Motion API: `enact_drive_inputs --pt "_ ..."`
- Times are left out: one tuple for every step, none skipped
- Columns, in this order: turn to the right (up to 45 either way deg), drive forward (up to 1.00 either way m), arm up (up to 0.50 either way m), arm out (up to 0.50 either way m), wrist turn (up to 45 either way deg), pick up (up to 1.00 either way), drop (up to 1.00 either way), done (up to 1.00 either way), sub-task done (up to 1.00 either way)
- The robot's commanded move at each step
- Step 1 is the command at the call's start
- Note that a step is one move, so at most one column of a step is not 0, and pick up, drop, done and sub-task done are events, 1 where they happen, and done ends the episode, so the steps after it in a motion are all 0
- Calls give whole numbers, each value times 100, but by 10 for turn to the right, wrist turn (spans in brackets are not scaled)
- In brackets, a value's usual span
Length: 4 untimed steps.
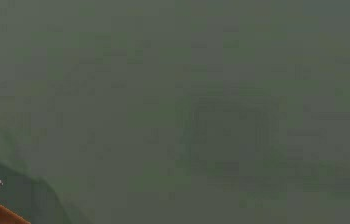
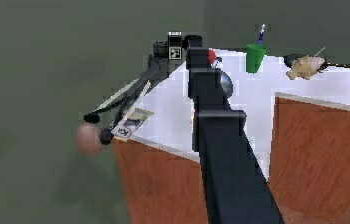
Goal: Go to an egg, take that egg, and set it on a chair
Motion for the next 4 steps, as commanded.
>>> enact_drive_inputs --pt "0 0 0 -42 0 0 0 0 0" --pt "450 0 0 0 0 0 0 0 0" --pt "450 0 0 0 0 0 0 0 0" --pt "450 0 0 0 0 0 0 0 0"
